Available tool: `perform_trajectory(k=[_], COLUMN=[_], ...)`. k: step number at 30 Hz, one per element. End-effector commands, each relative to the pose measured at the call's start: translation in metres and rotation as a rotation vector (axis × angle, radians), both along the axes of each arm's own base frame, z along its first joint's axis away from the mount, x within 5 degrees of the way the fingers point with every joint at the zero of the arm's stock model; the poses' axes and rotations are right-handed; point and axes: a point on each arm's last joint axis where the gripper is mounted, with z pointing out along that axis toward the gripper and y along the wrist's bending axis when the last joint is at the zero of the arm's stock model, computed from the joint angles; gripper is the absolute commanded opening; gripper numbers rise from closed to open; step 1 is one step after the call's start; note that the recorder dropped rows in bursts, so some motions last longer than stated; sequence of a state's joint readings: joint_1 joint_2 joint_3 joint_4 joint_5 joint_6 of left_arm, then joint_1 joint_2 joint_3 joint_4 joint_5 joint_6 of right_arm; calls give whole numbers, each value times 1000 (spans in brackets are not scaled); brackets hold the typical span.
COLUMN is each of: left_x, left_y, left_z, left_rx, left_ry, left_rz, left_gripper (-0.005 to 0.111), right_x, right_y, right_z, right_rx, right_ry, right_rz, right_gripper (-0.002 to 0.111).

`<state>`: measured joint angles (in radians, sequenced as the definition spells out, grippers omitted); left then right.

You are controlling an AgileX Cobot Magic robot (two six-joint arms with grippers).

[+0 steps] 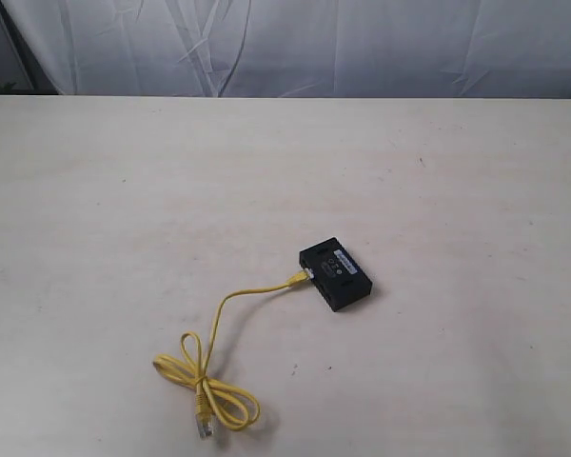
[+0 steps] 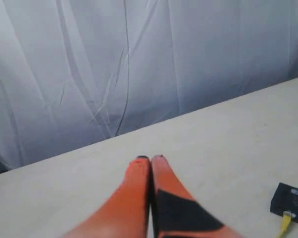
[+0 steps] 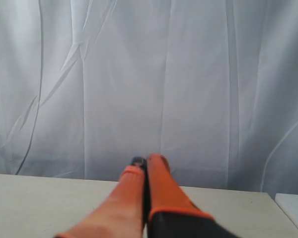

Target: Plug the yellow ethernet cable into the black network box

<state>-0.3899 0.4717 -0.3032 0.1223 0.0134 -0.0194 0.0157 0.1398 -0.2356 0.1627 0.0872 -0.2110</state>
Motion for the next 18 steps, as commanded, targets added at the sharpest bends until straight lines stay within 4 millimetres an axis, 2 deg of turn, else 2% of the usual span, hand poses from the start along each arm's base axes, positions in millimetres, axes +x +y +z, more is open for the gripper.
perform_trajectory(k=[1, 16, 18], left_x=[-4, -5, -5], left_y=[2, 2, 1], left_z=[-9, -11, -11], left_rx=[-99, -77, -24], left_ry=[-31, -28, -50], left_rz=[2, 0, -7], left_gripper=[0, 0, 0], right_x=[0, 0, 0], right_y=[0, 0, 0], right_z=[-14, -16, -16], right_rx=[31, 33, 33], right_ry=[7, 29, 29], right_rz=[-2, 1, 1], right_gripper=[-1, -1, -1])
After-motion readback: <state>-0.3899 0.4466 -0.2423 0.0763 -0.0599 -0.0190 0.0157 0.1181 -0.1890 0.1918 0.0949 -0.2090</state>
